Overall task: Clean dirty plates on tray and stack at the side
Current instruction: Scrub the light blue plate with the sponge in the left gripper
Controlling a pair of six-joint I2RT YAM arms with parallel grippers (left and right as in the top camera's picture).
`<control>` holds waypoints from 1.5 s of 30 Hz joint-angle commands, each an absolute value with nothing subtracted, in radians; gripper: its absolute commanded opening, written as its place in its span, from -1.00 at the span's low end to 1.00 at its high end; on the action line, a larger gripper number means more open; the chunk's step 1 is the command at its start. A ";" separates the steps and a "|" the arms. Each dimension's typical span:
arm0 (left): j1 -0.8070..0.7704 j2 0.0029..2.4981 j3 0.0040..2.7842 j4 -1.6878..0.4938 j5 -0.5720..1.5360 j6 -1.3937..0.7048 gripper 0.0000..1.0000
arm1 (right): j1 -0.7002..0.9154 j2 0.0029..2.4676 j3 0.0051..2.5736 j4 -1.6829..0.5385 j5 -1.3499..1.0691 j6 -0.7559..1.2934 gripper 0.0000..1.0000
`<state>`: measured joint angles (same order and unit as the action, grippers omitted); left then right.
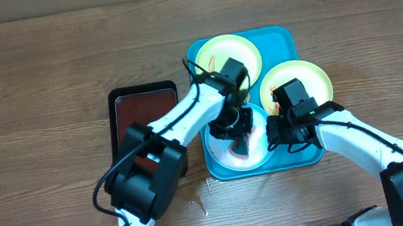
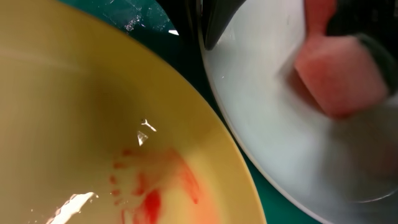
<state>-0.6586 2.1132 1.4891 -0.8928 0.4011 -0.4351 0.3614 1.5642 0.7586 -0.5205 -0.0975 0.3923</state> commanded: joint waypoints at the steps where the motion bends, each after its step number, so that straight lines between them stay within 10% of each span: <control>1: -0.659 2.135 1.509 -0.936 0.418 -0.490 -0.92 | 0.360 1.566 0.753 -0.521 -0.080 0.398 -0.91; 16: -0.621 2.130 1.539 -1.122 -0.215 -0.495 -0.92 | 0.360 1.566 0.753 -0.517 -0.080 0.398 -0.91; 36: -0.661 2.181 1.576 -0.907 0.537 -0.482 -0.92 | 0.360 1.566 0.753 -0.517 -0.080 0.398 -0.91; 45: -0.652 2.180 1.579 -1.047 0.391 -0.474 -0.91 | 0.360 1.566 0.753 -0.520 -0.080 0.398 -0.91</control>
